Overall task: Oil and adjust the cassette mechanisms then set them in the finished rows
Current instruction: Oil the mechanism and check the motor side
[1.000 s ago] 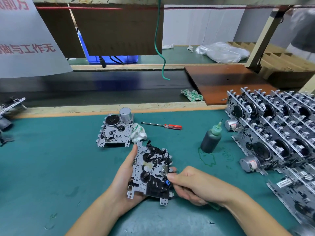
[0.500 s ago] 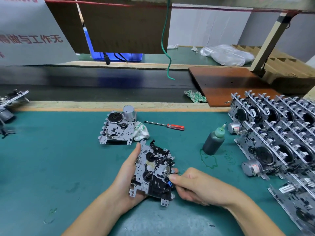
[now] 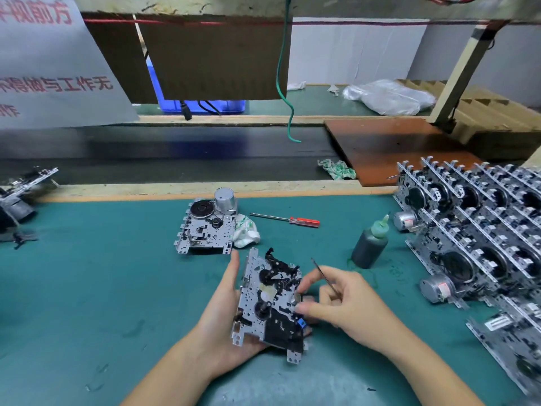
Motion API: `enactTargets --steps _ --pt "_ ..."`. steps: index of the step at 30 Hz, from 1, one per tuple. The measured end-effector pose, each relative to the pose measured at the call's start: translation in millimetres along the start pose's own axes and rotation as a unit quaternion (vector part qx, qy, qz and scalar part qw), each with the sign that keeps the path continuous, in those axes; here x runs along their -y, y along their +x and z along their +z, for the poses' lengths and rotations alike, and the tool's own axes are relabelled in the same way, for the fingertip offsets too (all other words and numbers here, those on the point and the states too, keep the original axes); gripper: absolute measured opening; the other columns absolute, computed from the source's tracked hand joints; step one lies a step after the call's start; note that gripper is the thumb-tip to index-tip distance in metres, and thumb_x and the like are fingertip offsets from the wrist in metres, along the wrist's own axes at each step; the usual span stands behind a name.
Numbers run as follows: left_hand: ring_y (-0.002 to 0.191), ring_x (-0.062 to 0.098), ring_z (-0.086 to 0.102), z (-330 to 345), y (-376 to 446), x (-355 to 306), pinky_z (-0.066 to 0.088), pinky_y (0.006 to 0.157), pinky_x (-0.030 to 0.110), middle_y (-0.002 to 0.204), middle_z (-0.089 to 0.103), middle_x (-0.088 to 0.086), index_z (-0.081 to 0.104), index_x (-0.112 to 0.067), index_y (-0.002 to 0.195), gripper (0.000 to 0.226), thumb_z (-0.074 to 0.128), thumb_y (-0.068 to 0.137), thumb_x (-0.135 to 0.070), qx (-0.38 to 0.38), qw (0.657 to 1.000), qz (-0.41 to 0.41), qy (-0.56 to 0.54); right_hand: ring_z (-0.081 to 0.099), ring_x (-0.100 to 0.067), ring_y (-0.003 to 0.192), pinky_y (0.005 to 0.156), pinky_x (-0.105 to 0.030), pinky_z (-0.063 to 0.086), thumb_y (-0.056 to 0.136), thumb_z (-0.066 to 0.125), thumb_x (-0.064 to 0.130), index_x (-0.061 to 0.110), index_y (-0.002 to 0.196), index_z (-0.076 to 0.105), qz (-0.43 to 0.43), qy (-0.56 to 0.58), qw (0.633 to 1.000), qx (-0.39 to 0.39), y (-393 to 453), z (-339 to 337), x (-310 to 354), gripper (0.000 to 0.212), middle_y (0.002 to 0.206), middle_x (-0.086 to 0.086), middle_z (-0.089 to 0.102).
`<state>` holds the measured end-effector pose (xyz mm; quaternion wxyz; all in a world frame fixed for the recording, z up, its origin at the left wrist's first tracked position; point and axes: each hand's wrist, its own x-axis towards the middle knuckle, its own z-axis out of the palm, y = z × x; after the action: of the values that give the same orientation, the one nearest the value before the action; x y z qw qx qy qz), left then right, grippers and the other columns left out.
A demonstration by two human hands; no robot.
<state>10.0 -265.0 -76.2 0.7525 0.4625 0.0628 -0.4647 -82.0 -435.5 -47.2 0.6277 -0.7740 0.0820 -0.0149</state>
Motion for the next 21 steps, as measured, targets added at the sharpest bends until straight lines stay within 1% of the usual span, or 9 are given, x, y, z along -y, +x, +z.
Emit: enactTargets --steps 3,5,7,8,10,11,13,17,21 --pt "0.127 0.041 0.046 0.1 -1.6 1.1 0.033 0.107 0.060 0.136 0.052 0.019 0.052 -0.014 0.135 0.113 0.074 0.046 -0.079 -0.005 1.000 0.010 0.017 0.032 0.000 0.035 0.051 -0.001 0.037 0.074 0.077 0.002 0.009 0.082 0.063 -0.002 -0.011 1.000 0.011 -2.2 0.3 2.7 0.017 0.038 0.007 0.037" --pt "0.126 0.040 0.048 1.5 -2.3 0.7 0.034 0.107 0.059 0.135 0.054 0.019 0.052 -0.013 0.134 0.109 0.072 0.050 -0.079 0.002 1.000 0.007 0.028 0.035 0.000 0.035 0.053 -0.001 0.038 0.074 0.077 0.005 0.011 0.084 0.066 -0.005 -0.027 1.000 0.012 -3.2 -0.2 3.1 0.016 0.037 0.006 0.040" --pt "0.123 0.039 0.051 2.2 -1.6 0.4 0.037 0.105 0.057 0.133 0.056 0.019 0.056 -0.011 0.132 0.097 0.063 0.061 -0.077 0.002 0.999 -0.003 0.037 0.037 0.000 0.036 0.053 0.000 0.037 0.075 0.078 0.009 0.014 0.084 0.069 -0.004 -0.041 0.999 0.010 -3.7 -0.4 3.8 0.014 0.037 0.005 0.044" --pt "0.119 0.038 0.056 3.1 -1.5 -0.7 0.042 0.102 0.055 0.130 0.058 0.018 0.061 -0.011 0.127 0.087 0.056 0.069 -0.075 0.006 0.999 -0.017 0.033 0.038 0.000 0.037 0.052 -0.001 0.037 0.075 0.078 0.012 0.016 0.083 0.069 -0.002 -0.047 0.999 0.010 -3.7 -0.5 3.7 0.013 0.038 0.004 0.045" --pt "0.107 0.032 0.065 6.4 -1.5 -2.2 0.053 0.089 0.045 0.121 0.065 0.015 0.071 -0.013 0.111 0.073 0.041 0.080 -0.071 0.035 0.998 -0.049 0.013 0.038 -0.001 0.038 0.052 -0.002 0.036 0.075 0.079 0.015 0.018 0.083 0.070 0.004 -0.056 0.998 0.011 -3.7 -0.9 3.0 0.013 0.039 0.004 0.048" --pt "0.103 0.030 0.067 6.4 -0.8 -2.4 0.056 0.082 0.041 0.119 0.066 0.015 0.073 -0.014 0.107 0.071 0.037 0.083 -0.069 0.048 0.997 -0.056 0.004 0.037 0.000 0.038 0.051 -0.003 0.035 0.074 0.080 0.016 0.018 0.083 0.070 0.006 -0.066 0.998 0.011 -3.4 -1.0 3.1 0.013 0.040 0.003 0.049" --pt "0.099 0.029 0.069 7.1 -0.2 -2.3 0.058 0.076 0.038 0.116 0.068 0.014 0.075 -0.014 0.102 0.070 0.035 0.085 -0.068 0.054 0.997 -0.056 -0.002 0.036 0.000 0.037 0.047 -0.005 0.030 0.074 0.080 0.020 0.020 0.082 0.070 0.001 -0.100 0.995 0.003 -3.8 -1.2 4.2 0.013 0.044 0.003 0.054" --pt "0.097 0.028 0.069 8.4 -0.9 -3.2 0.057 0.076 0.037 0.113 0.069 0.014 0.076 -0.013 0.099 0.067 0.038 0.085 -0.067 0.042 0.998 -0.055 -0.010 0.034 -0.006 0.038 0.045 -0.010 0.027 0.073 0.075 0.029 0.028 0.077 0.068 -0.044 -0.210 0.976 -0.019 -6.2 -0.4 5.4 0.009 0.056 0.010 0.064" --pt "0.100 0.028 0.068 7.7 -0.1 -2.9 0.056 0.079 0.038 0.115 0.068 0.014 0.076 -0.013 0.100 0.067 0.040 0.084 -0.067 0.044 0.998 -0.049 -0.014 0.034 -0.007 0.038 0.045 -0.012 0.027 0.072 0.075 0.028 0.030 0.074 0.068 -0.058 -0.226 0.972 -0.028 -6.5 0.5 5.3 0.008 0.057 0.014 0.064"
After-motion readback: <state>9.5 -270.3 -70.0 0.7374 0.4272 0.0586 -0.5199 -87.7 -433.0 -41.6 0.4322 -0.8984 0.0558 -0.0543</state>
